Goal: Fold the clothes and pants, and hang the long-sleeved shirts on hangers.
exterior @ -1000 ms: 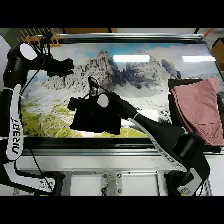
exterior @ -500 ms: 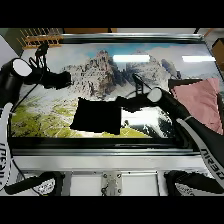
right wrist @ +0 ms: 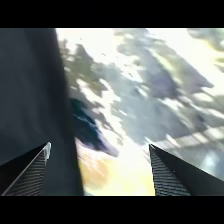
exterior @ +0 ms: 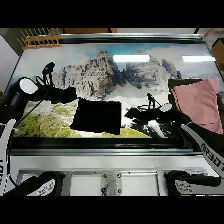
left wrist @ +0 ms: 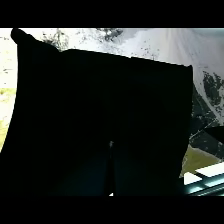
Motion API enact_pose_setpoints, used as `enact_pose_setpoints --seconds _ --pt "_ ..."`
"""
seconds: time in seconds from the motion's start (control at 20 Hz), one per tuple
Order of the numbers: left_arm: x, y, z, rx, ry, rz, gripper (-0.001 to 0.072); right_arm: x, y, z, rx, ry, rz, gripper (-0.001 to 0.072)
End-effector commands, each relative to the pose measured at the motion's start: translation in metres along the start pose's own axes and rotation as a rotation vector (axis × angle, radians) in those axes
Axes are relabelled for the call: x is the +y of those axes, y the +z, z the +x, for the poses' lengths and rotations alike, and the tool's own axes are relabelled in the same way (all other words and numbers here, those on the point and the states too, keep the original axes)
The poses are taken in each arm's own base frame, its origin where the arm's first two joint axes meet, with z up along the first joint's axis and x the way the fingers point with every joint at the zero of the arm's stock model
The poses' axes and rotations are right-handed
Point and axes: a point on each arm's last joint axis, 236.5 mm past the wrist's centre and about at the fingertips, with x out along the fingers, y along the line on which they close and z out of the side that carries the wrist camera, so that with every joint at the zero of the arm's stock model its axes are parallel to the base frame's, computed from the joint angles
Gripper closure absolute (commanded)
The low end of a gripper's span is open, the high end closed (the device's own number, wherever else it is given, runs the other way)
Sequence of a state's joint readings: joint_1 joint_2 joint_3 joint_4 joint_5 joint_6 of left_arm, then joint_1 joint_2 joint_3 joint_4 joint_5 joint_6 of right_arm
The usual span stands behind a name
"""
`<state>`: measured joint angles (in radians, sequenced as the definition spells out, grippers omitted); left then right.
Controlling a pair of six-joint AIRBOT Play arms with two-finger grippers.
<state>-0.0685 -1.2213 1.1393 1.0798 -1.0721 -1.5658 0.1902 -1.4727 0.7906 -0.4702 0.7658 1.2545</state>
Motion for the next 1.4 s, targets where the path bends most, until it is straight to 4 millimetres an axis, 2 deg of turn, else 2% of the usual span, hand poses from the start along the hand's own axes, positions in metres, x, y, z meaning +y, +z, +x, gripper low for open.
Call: enact_pose_setpoints --seconds 0.0,0.2,0.45,0.6,0.65,0.75,0.8,0.85,0.9,1.0,1.1,1.2,1.35 --pt "-0.012 -0.007 0.006 0.006 -0.016 0.021 0.0698 0.030 0.007 0.020 -0.032 0.205 -0.007 -0.0008" --pt "-0.024 -0.009 0.010 0.004 -0.029 0.050 0.0697 0.038 -0.009 0.046 0.019 0.219 0.003 -0.0008" --pt "-0.024 -0.011 0.010 0.013 -0.029 0.049 0.0698 0.075 -0.027 0.069 0.065 0.254 -0.062 -0.0008" --pt "-0.024 -0.015 0.010 0.029 -0.029 0.049 0.0697 0.088 -0.034 0.079 0.085 0.267 -0.093 0.0004" --pt "-0.024 -0.016 0.010 0.034 -0.028 0.049 0.0698 0.091 -0.036 0.081 0.090 0.269 -0.104 0.0064" --pt "-0.024 -0.018 0.010 0.042 -0.029 0.049 0.0698 0.092 -0.038 0.082 0.090 0.272 -0.140 0.0511" --pt "-0.024 -0.018 0.010 0.042 -0.028 0.049 0.0697 0.094 -0.039 0.082 0.090 0.276 -0.164 0.0648" --pt "-0.024 -0.018 0.010 0.042 -0.029 0.049 0.0698 0.095 -0.038 0.081 0.087 0.276 -0.183 0.0694" --pt "-0.024 -0.018 0.010 0.043 -0.029 0.049 0.0698 0.097 -0.034 0.076 0.084 0.271 -0.202 0.0694" --pt "-0.024 -0.018 0.010 0.044 -0.029 0.049 0.0697 0.095 -0.015 0.054 0.082 0.224 -0.230 0.0695" --pt "-0.024 -0.018 0.010 0.042 -0.029 0.049 0.0697 0.081 0.023 0.011 0.053 0.114 -0.252 0.0695" --pt "-0.024 -0.018 0.010 0.042 -0.028 0.049 0.0697 0.061 0.074 -0.050 -0.030 -0.015 -0.226 0.0695" --pt "-0.024 -0.018 0.010 0.041 -0.028 0.049 0.0697 0.031 0.148 -0.162 -0.216 -0.161 -0.152 0.0695"
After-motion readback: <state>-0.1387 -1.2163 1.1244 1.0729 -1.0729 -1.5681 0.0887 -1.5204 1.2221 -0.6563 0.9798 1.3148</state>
